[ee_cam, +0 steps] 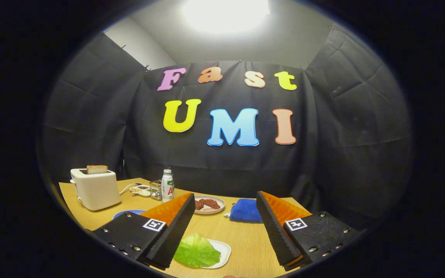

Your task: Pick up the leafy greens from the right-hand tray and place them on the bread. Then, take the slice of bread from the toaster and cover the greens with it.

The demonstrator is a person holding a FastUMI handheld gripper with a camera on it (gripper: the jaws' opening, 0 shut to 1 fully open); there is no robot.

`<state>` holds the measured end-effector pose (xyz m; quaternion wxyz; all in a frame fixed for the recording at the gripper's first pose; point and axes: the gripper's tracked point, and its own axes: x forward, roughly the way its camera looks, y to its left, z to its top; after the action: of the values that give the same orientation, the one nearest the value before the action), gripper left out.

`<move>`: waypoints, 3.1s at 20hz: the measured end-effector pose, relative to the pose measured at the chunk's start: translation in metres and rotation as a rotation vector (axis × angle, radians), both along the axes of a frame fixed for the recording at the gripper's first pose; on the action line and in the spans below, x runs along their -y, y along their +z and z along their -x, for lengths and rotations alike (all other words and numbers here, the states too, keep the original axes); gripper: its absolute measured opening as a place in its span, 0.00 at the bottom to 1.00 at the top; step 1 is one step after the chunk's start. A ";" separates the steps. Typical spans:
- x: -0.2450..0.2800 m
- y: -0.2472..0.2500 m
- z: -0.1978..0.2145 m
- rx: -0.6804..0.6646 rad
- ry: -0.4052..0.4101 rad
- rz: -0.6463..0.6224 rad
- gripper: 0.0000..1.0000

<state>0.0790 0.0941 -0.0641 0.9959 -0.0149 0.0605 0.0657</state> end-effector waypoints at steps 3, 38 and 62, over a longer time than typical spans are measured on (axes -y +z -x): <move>-0.009 -0.024 -0.004 -0.053 0.015 0.015 0.97; -0.082 -0.210 0.015 -0.710 0.198 0.008 0.02; -0.238 -0.120 -0.006 -0.467 0.354 -0.118 0.02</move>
<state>0.0849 0.3320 -0.1839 0.9272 0.0483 0.2804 0.2435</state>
